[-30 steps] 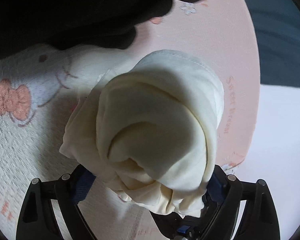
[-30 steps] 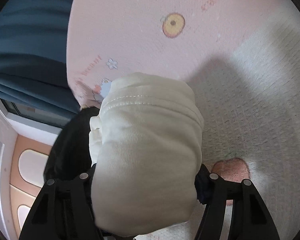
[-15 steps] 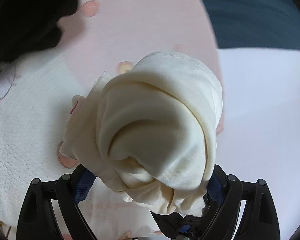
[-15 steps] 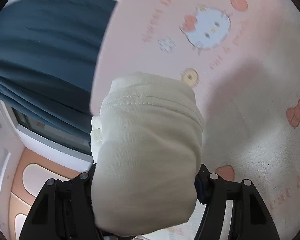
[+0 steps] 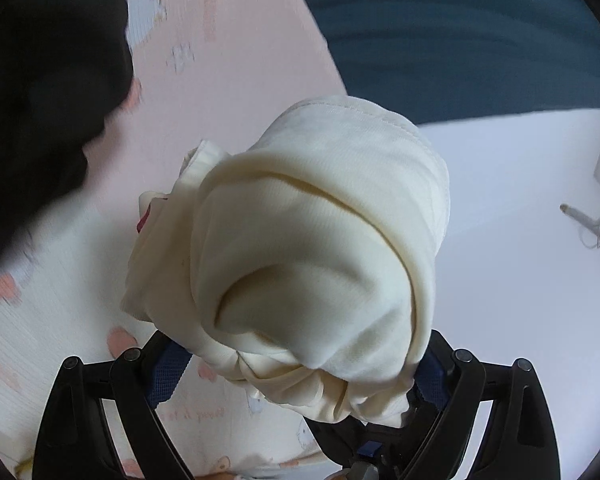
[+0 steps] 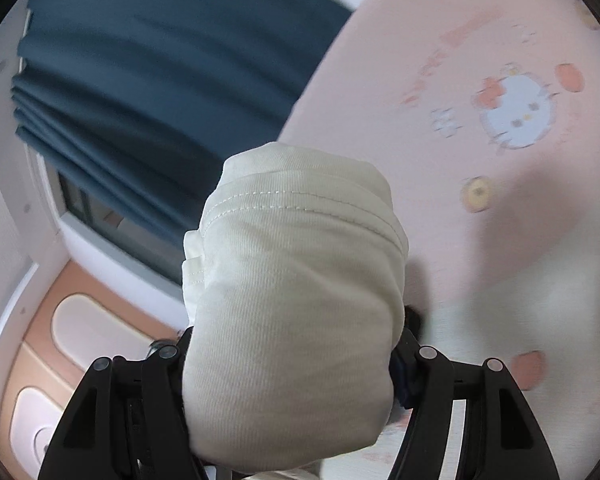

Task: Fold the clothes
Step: 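Carry the lifted cream bundle with both grippers over the black clothes stack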

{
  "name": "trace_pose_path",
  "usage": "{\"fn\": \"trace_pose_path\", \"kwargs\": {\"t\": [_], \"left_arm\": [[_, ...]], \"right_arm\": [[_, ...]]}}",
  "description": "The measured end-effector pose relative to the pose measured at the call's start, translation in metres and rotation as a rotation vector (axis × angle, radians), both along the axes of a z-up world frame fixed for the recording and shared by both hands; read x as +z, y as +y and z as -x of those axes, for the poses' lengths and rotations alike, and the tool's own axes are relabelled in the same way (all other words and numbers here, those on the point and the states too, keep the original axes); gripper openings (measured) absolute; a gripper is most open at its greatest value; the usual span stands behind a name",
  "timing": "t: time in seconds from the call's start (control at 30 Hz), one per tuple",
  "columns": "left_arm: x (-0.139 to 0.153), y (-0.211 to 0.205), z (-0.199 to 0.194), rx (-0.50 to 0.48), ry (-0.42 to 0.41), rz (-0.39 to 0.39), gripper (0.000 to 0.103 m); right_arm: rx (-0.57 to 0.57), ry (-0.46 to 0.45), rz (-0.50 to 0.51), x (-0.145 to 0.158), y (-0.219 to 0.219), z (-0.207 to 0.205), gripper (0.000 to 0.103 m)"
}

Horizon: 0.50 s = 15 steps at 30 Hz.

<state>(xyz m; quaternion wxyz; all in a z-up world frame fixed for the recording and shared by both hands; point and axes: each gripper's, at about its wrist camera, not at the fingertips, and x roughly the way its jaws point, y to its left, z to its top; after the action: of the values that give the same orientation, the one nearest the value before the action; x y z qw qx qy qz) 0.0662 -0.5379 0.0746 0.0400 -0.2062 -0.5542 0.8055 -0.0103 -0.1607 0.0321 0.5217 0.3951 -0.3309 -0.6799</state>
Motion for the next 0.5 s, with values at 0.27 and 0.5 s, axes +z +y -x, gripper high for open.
{"fn": "trace_pose_path", "kwargs": {"t": [0.27,0.5], "left_arm": [[0.040,-0.113,-0.049,0.147,0.007,0.005,0.094],[0.057,-0.192,-0.078,0.283,-0.013,-0.008,0.094]], "right_arm": [[0.163,0.004,0.016,0.034,-0.109,-0.032,0.067],[0.277,-0.021,-0.013,0.049,-0.197,-0.058,0.067]]}}
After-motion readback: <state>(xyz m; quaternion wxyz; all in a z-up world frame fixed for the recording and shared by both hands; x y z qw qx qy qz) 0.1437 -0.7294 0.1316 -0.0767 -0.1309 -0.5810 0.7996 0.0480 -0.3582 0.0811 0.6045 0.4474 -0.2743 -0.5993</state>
